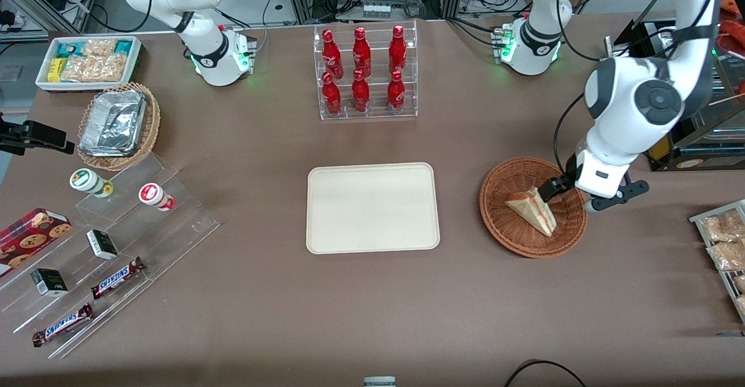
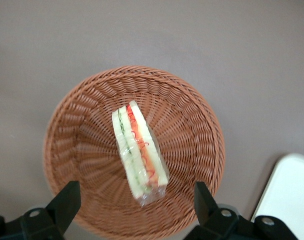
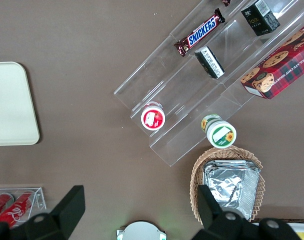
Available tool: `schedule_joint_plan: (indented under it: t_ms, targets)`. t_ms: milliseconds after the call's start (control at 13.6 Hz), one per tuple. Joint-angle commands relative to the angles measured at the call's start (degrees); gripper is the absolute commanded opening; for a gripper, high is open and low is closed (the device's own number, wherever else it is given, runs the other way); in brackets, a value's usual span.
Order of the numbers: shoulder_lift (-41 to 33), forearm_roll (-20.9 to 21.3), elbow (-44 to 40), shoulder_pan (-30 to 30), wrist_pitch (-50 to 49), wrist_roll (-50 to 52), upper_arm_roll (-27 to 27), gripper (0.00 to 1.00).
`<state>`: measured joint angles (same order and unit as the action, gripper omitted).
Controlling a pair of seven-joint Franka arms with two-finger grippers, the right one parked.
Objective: Place sandwich from basket to tray
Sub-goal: 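Lower the left gripper and close it on the sandwich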
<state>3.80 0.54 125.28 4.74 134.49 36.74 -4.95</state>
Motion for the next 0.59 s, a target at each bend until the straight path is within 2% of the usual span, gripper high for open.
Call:
schedule_joint_plan:
  t_ms: [0, 147, 516]
  targets:
    - [1.4, 0.2, 4.1, 2.4, 6.2, 9.1, 0.1, 1.0]
    - [4.1, 0.2, 4.3, 3.4, 8.5, 12.2, 0.1, 1.0]
    - [7.6, 1.0, 5.0, 3.3, 10.1, 11.9, 0.3, 1.0]
